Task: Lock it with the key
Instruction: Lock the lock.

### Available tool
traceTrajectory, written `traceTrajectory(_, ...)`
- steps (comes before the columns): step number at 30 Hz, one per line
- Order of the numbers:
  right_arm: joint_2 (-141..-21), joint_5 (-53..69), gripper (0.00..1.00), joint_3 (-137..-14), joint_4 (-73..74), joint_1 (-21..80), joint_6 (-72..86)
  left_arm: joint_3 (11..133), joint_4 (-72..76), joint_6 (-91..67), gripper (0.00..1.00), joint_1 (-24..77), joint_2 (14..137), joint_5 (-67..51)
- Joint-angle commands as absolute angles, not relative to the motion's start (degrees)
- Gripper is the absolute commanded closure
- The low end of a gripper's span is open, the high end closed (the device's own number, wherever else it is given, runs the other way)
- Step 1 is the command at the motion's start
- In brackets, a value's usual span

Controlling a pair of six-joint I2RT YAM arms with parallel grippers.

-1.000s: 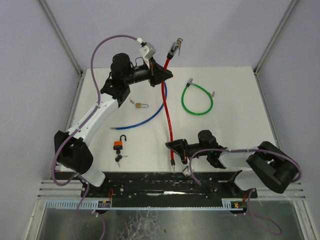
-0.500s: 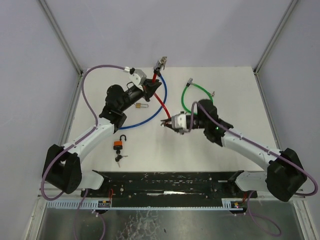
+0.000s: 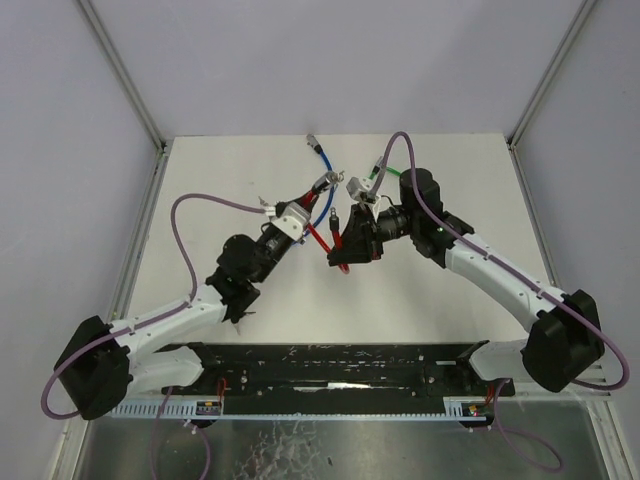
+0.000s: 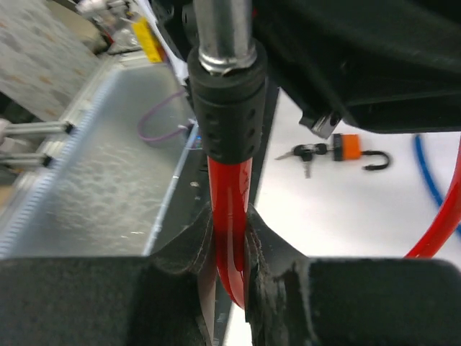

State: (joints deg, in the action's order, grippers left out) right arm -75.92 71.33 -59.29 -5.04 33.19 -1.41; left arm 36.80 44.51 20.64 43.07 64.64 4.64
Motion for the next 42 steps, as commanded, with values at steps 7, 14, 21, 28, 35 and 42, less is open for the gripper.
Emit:
traceTrajectory(7,-78.2,76.0,1.00,-51.0,-60.8,32.4,61.3,30.8,69.6,42.6,1.00,52.1,65.6,23.5)
traceTrajectory(14,-77.4,77.2,1.00,-50.4,-47.3,32.5,48.5,31.2,67.2,42.2,1.00,52.6,66.0,23.0)
traceTrajectory(21,-76.5,77.9,1.00,-49.5,-48.8,33.4,48.6,33.3,61.1,40.9,1.00,52.5,65.7,22.6)
traceTrajectory(28,-75.2,78.8,1.00,-49.2,-51.4,33.5,50.3,33.8,54.3,35.3,1.00,50.4,63.5,19.9)
traceTrajectory(35,-75.6,78.5,1.00,-50.0,-46.2,33.4,46.8,32.8,53.0,34.5,1.00,50.0,61.1,15.2)
traceTrajectory(42,-76.2,78.3,1.00,-50.0,-44.9,34.2,45.8,33.8,50.7,34.0,1.00,50.0,61.8,13.3)
